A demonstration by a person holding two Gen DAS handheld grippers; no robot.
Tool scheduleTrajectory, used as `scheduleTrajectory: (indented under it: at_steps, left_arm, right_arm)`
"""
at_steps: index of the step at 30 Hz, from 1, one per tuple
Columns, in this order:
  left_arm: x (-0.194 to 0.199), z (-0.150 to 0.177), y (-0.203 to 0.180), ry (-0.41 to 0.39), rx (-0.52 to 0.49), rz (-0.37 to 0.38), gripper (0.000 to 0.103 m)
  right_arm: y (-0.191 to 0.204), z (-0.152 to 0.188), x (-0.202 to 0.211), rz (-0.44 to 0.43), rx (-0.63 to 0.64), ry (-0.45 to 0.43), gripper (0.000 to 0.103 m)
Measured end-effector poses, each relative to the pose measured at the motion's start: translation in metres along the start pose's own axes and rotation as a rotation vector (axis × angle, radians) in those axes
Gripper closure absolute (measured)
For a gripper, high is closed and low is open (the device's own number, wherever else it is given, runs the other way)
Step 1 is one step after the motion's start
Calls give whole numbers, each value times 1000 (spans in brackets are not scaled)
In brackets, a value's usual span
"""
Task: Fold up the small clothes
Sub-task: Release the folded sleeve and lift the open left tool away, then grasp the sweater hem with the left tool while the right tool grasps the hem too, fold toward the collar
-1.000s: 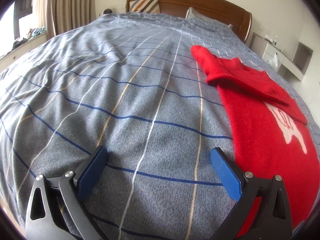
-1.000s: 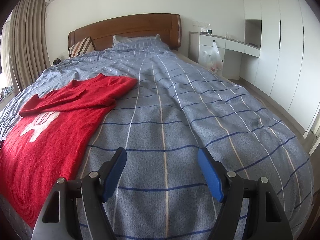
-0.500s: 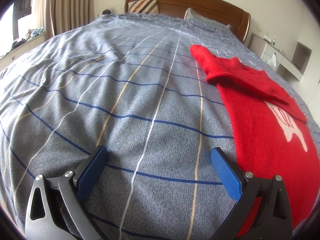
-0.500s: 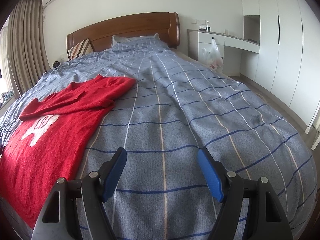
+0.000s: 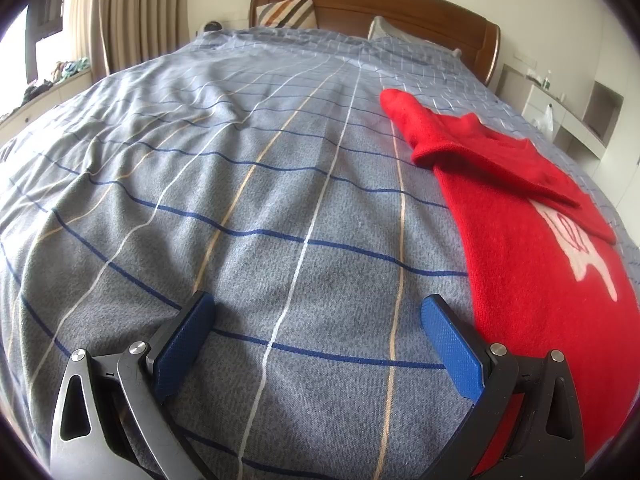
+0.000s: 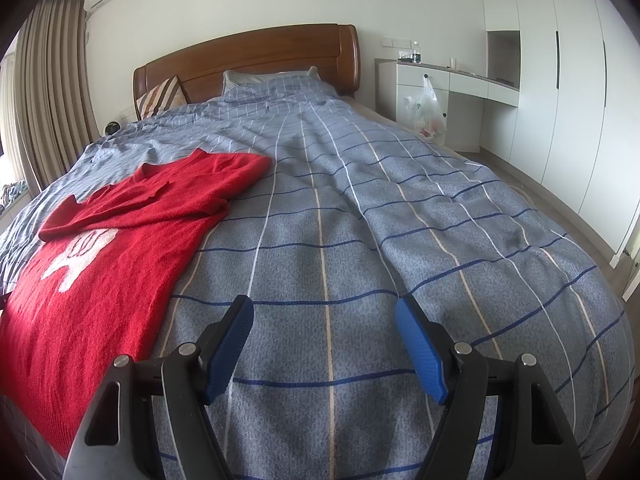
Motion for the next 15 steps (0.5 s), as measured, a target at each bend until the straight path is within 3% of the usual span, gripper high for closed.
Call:
scheduleTrajectory:
  at_steps: [4,7,9,12,13,15]
  left_arm:
    - [0,0,0,8,-6,-2,0]
    - [9,-6,3,61,-8,-7,1]
    - [29,-11,2,79,33,35,1]
    - [62,0,-8,135,44,112,1]
    - [69,8,-13,169,36,136,2]
    - [78,29,-24,238,4,163,6]
  right_arm:
    - [-3,-1,1,4,3,2,30]
    - [-6,-7,15,-15,-33,15,30]
    - [-5,-10,25,-34,-54,14,30]
    - [11,-7,66,-148,-98,56,28]
    - [32,8,90,-263,-128,144,28]
    - [53,28,104,-355,-175,238,28]
Point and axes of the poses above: each gripper's, at about its wrist camera, not at the fingertips, and x roughly against the way its jaws point, y to its left, z to its underside, the point moved 8 cm from there along -x, roughly the way its jaws point, and after that the axes turned 14 degrees about -y, right-handed, at the moved point
